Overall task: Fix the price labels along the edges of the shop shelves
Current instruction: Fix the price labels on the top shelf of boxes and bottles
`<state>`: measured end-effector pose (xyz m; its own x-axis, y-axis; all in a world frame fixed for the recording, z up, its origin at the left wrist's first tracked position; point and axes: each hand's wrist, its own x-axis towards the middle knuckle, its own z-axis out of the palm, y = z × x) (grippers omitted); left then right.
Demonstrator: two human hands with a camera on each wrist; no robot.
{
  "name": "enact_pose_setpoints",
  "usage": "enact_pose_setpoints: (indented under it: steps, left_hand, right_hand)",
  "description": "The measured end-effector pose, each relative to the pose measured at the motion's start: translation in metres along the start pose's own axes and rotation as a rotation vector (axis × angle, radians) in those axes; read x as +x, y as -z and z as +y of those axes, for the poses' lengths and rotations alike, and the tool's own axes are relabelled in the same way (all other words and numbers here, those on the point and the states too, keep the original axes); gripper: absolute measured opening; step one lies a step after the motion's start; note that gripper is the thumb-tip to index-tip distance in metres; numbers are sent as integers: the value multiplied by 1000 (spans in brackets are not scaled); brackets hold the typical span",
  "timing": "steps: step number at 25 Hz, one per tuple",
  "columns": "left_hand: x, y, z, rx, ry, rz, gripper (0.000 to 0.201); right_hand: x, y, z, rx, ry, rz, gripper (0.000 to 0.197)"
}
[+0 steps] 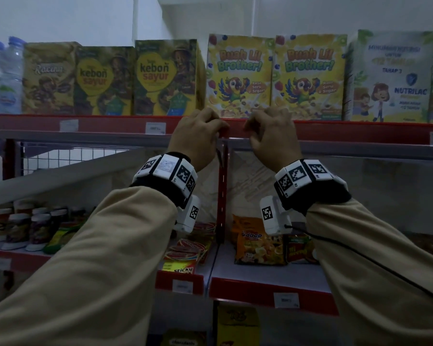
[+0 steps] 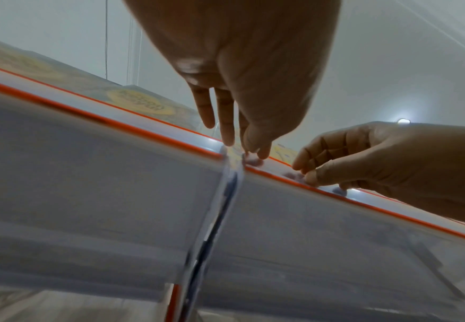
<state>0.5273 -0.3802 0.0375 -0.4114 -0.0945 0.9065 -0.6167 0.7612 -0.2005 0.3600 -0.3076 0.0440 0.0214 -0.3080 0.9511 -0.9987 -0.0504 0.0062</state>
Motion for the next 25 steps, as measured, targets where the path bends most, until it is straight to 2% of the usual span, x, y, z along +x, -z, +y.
enact_pose_setpoints:
  steps: [6, 9, 16, 20, 25]
  left_hand:
    - [-18, 9, -59, -24, -80, 21, 30]
    - [-30, 11, -84, -21, -111, 11, 32]
    - [-38, 7, -104, -47, -161, 40, 31]
    - [-42, 4, -110, -38, -103, 149, 26]
    - [-45, 13, -135, -61, -27, 235, 28]
  right_hand:
    - [3, -41, -62, 86, 19, 93, 33]
    - [0, -56, -87, 6, -46, 124, 45]
    - [-10, -72, -118, 38, -218, 179, 49]
    - [-4, -73, -122, 72, -245, 230, 48]
    - [16, -71, -121, -101, -319, 47, 42]
